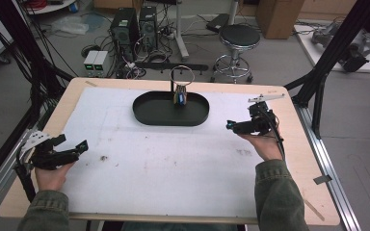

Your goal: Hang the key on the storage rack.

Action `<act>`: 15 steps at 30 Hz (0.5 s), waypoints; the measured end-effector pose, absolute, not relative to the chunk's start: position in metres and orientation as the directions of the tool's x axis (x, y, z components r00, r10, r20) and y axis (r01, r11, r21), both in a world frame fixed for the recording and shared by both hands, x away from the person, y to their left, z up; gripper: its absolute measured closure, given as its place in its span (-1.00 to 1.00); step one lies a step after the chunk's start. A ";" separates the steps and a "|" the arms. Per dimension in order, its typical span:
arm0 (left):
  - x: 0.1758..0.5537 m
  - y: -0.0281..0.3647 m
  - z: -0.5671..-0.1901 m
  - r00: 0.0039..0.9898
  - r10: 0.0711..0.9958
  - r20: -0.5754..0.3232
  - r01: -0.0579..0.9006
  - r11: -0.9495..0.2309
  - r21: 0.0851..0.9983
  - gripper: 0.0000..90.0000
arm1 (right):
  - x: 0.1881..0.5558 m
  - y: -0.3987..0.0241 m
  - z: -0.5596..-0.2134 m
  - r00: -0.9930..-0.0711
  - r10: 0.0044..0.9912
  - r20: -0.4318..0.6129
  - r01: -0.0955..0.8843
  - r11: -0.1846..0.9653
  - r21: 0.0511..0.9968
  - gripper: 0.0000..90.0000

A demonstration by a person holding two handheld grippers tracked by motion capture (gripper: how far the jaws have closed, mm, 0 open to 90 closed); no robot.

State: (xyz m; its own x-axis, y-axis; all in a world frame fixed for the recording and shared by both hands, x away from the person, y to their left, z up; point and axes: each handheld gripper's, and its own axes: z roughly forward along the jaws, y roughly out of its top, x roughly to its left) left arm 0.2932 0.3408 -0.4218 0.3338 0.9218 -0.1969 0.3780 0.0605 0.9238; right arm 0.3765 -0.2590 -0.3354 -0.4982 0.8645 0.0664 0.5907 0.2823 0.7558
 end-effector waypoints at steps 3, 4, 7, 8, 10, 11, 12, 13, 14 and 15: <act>0.293 0.341 -0.422 0.333 0.922 -0.197 0.379 0.061 0.923 -0.96 | 0.373 -0.260 -0.339 -0.497 0.865 0.068 0.592 0.281 0.755 -0.99; 0.293 0.341 -0.422 0.333 0.922 -0.197 0.379 0.060 0.923 -0.96 | 0.372 -0.261 -0.340 -0.498 0.865 0.068 0.594 0.283 0.754 -0.99; 0.293 0.341 -0.422 0.333 0.923 -0.192 0.381 0.055 0.923 -0.96 | 0.367 -0.263 -0.343 -0.500 0.864 0.062 0.591 0.288 0.753 -0.99; 0.293 0.341 -0.422 0.331 0.924 -0.193 0.381 0.056 0.923 -0.96 | 0.366 -0.264 -0.344 -0.499 0.864 0.063 0.591 0.286 0.754 -0.99; 0.293 0.341 -0.422 0.332 0.923 -0.193 0.381 0.056 0.923 -0.96 | 0.363 -0.265 -0.346 -0.500 0.864 0.058 0.588 0.290 0.755 -0.99; 0.293 0.341 -0.422 0.332 0.923 -0.193 0.381 0.056 0.923 -0.96 | 0.362 -0.266 -0.348 -0.497 0.865 0.061 0.592 0.287 0.753 -0.99; 0.293 0.341 -0.422 0.332 0.924 -0.193 0.381 0.056 0.923 -0.96 | 0.361 -0.267 -0.349 -0.497 0.866 0.061 0.593 0.287 0.753 -0.99; 0.293 0.341 -0.422 0.333 0.924 -0.190 0.381 0.053 0.923 -0.96 | 0.359 -0.268 -0.350 -0.495 0.867 0.065 0.597 0.285 0.750 -0.99; 0.293 0.341 -0.422 0.331 0.924 -0.190 0.381 0.054 0.923 -0.96 | 0.357 -0.269 -0.352 -0.496 0.866 0.064 0.596 0.285 0.751 -0.99; 0.293 0.341 -0.422 0.331 0.924 -0.190 0.382 0.053 0.923 -0.96 | 0.356 -0.269 -0.354 -0.497 0.865 0.064 0.597 0.288 0.749 -0.99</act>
State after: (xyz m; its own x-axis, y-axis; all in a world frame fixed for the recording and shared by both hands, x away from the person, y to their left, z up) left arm 0.2926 0.3411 -0.4218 0.3308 0.9244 -0.1898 0.3819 0.0528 0.9227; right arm 0.3560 -0.2690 -0.3538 -0.4972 0.8653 0.0636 0.5971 0.2881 0.7487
